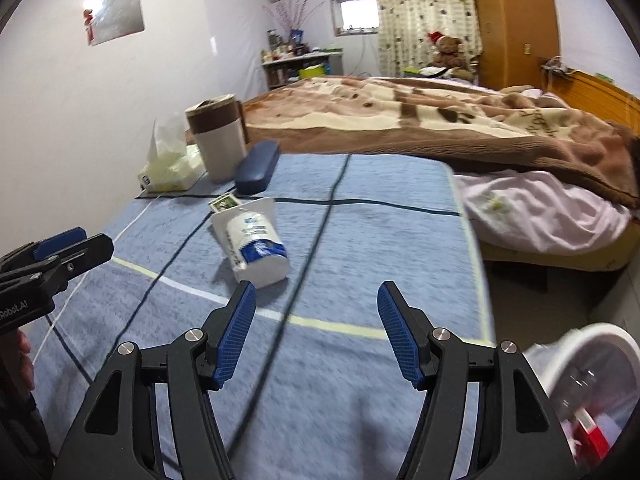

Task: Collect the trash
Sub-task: 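Grasp the white yogurt cup with the right gripper while the left grasps the small green box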

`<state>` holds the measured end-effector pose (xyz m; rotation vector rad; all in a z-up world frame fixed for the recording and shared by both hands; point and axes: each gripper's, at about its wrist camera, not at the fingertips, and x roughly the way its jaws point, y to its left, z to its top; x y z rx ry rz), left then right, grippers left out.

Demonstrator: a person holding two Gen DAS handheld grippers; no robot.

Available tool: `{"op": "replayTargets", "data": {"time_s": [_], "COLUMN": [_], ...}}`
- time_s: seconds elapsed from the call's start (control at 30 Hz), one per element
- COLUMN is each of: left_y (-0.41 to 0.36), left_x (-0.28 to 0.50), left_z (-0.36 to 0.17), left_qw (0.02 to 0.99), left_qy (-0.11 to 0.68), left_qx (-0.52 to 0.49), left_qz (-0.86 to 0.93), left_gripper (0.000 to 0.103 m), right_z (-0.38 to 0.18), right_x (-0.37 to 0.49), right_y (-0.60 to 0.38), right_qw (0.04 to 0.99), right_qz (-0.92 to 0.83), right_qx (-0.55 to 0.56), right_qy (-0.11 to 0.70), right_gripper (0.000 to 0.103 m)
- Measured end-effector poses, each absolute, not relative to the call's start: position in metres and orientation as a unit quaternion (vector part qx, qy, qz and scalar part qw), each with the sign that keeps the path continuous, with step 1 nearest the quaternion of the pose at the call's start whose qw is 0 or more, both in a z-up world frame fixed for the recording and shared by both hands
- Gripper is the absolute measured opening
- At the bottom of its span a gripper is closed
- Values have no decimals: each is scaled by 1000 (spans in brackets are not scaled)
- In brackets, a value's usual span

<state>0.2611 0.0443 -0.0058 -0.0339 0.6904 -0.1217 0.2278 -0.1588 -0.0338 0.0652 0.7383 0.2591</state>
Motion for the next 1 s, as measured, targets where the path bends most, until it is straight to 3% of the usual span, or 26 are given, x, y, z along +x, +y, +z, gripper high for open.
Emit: {"op": "replayTargets", "data": {"time_s": [0.6,0.63,0.7,1.0], "left_y": [60,60,56,29], "left_x": [324,327,334,365], "left_z": [-33,-34,-35,-41], "left_qw": [927,926,925,918], "left_qy": [368,370,371,385], "left_qx": [-36,-37,-39,-41], "left_qz": [-65,-66,-67,-83], "left_gripper": [73,73,73,73], "right_z": [-59,-60,-60,-62], "right_x": [286,287,287,294], "right_y": [-118,-121,-126,-149], "right_qw": [891,889,887,897], "right_qz": [184,185,185,138], "right_qx": [-17,-9,-2,-6], "right_qy": [416,419,422,420], "right_gripper": [71,70,59,59]}}
